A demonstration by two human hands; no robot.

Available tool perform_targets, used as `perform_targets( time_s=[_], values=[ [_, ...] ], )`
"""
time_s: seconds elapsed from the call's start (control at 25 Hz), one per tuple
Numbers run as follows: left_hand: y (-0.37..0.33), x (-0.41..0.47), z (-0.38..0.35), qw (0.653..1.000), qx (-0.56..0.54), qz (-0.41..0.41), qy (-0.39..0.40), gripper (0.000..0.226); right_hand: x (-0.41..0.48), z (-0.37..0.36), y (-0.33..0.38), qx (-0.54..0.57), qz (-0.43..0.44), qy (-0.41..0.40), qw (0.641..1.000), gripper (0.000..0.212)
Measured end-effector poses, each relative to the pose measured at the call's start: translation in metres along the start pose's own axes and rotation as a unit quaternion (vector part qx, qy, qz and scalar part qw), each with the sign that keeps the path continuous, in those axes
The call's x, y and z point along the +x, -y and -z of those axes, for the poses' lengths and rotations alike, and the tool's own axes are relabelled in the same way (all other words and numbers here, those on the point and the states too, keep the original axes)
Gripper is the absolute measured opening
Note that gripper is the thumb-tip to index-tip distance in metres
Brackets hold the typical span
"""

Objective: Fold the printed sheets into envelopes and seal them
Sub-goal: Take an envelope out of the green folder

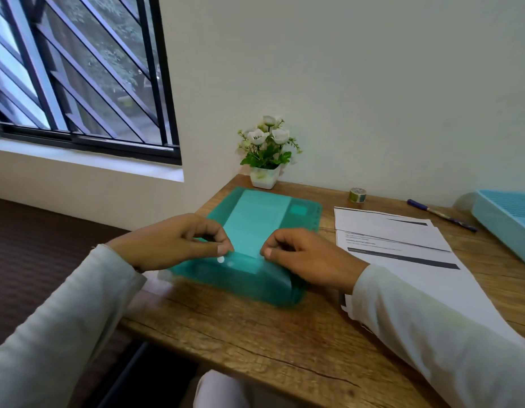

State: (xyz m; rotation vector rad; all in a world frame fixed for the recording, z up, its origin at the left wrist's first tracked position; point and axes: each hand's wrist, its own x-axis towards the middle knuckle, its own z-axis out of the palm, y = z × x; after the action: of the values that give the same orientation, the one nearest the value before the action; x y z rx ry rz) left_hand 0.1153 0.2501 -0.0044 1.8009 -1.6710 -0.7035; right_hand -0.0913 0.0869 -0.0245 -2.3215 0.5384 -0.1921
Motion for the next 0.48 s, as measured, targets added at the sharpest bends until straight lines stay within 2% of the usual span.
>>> perform_targets(
  time_s=[0.12,0.2,0.24,0.36,0.48],
  values=[
    [-0.002,-0.014,-0.001,0.999,-0.009,0.005,0.048,0.022,-0.002,-0.006,0.002,-0.087,0.02,0.037,0.995,0.038],
    [0.008,-0.018,-0.004,0.997,0.039,0.02,0.064,0.015,-0.003,-0.013,0.004,-0.168,0.03,0.049,0.984,0.054],
    [0.014,-0.018,-0.007,0.996,0.072,0.029,0.053,0.005,-0.003,-0.016,0.005,-0.193,0.034,0.048,0.979,0.058],
    [0.022,-0.013,-0.015,0.984,0.172,0.042,0.008,0.036,-0.005,-0.02,0.008,-0.215,0.044,0.037,0.975,0.061],
    [0.024,-0.004,-0.02,0.977,0.212,0.001,-0.026,0.034,-0.005,-0.021,0.009,-0.236,0.05,0.027,0.97,0.06]
  ],
)
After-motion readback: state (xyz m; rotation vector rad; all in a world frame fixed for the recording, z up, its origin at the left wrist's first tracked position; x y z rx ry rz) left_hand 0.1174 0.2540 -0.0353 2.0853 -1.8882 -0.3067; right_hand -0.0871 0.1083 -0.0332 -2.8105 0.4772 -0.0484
